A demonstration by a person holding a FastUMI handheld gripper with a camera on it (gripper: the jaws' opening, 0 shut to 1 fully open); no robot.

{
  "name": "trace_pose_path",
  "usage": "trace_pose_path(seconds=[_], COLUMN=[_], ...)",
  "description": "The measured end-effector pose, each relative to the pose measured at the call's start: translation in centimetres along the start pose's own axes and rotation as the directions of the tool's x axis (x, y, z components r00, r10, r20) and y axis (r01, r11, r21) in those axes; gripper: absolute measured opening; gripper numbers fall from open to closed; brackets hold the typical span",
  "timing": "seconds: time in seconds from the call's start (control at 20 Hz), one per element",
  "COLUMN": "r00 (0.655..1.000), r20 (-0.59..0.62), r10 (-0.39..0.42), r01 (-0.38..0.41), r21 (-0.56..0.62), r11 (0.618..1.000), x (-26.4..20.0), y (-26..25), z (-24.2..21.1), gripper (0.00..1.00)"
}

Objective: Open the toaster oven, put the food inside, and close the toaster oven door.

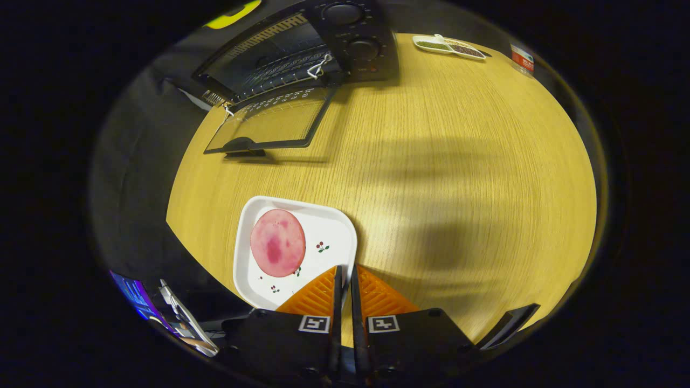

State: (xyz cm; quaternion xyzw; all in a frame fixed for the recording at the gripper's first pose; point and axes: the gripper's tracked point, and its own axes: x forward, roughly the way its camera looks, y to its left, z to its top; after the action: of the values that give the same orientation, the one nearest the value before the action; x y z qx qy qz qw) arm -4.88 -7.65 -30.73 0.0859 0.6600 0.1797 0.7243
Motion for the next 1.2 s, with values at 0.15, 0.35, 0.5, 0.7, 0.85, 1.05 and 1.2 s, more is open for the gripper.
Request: trace_pose_path(seconds=[0.15,0.35,0.5,0.7,0.85,1.05,1.2], r00=[0.997,0.987,0.981,0.969,0.953,0.926,0.899], r20=[0.015,0.042,0.079,0.128,0.168,0.25,0.336], r10=[0.07,0.154,0.18,0.21,0.254,0.281,0.279], r01=[-0.071,-0.16,-0.194,-0.238,-0.296,-0.355,-0.397], r21=[0.122,0.207,0.245,0.275,0.313,0.335,0.36], r11=[0.99,0.965,0.95,0.932,0.903,0.873,0.845], x=[0.8,0.0,-0.5,-1.2,-1.8,-2.9,-3.3], y=[0.5,2.3,3.5,5.2,7.1,10.0,12.2], z=[0.1,-0.4,0.0,0.2,0.4,1.0,2.0], gripper=[0.02,0.02,0.02,0.02,0.02,0.02,0.02])
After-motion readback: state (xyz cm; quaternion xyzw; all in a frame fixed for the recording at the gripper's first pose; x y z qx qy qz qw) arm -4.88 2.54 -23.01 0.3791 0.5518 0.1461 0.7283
